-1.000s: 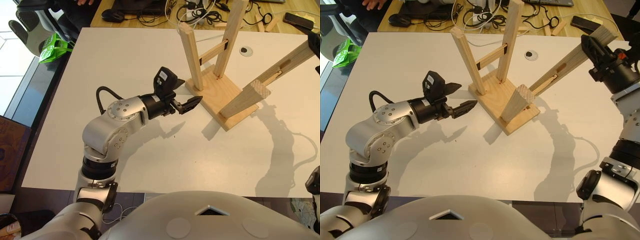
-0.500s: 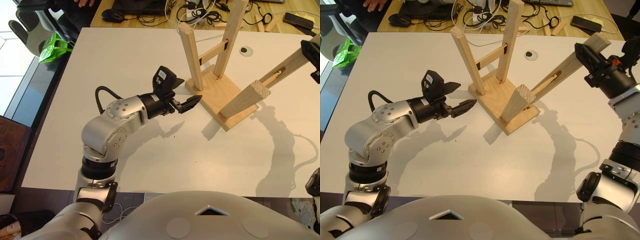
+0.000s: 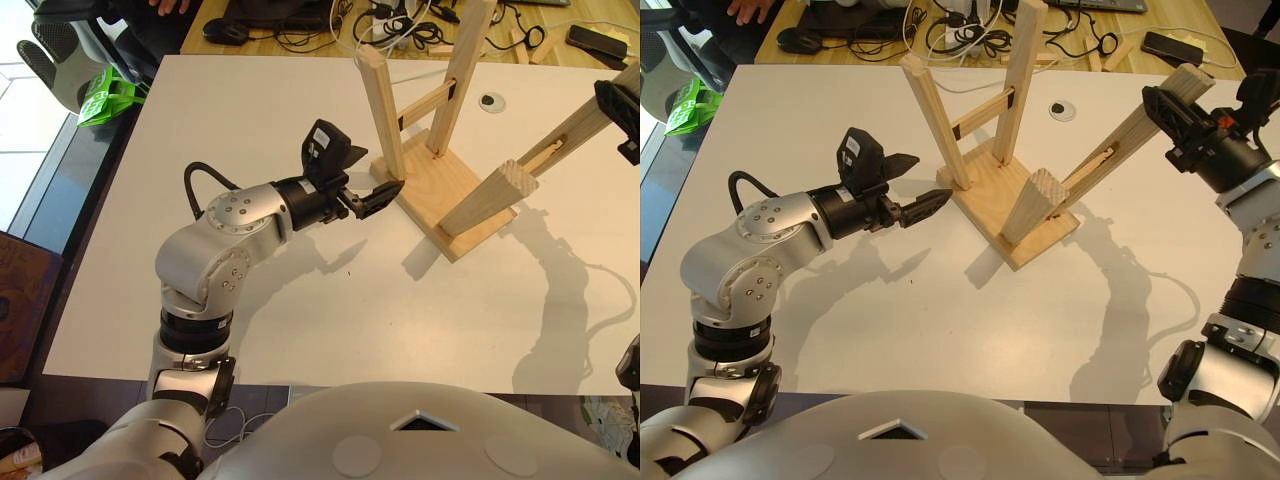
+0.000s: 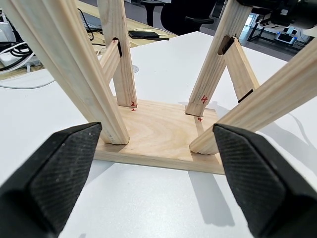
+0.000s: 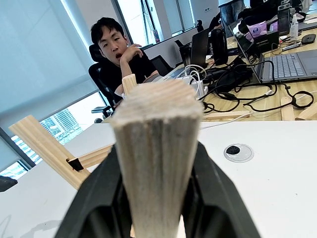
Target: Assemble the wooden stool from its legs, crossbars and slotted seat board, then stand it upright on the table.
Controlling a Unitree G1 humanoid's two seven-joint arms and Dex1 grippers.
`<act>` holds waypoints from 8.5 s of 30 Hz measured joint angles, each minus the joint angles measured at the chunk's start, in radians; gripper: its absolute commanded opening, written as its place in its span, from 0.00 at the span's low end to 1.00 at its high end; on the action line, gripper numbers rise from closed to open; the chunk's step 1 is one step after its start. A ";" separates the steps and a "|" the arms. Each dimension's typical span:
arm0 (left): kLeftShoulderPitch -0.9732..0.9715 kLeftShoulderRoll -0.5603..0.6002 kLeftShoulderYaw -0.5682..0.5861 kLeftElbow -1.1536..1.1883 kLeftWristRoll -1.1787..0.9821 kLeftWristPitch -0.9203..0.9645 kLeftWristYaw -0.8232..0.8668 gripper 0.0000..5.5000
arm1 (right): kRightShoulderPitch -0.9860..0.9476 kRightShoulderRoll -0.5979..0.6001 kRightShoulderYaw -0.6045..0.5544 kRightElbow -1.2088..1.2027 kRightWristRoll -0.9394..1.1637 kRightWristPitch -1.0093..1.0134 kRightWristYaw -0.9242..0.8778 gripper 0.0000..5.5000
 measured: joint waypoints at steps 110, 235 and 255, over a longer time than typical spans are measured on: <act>-0.083 -0.176 0.121 0.091 0.022 -0.154 0.171 0.76 | -0.005 0.305 0.111 -0.774 -0.008 0.178 -0.491 0.00; -0.298 0.036 0.309 0.351 0.315 -0.403 0.341 0.62 | -0.415 -0.022 0.154 -0.144 -0.647 -0.273 -0.527 0.00; 0.141 0.111 -0.213 0.161 0.283 -0.007 0.018 0.03 | 0.553 -0.225 0.363 -0.214 -0.691 -0.278 0.095 0.00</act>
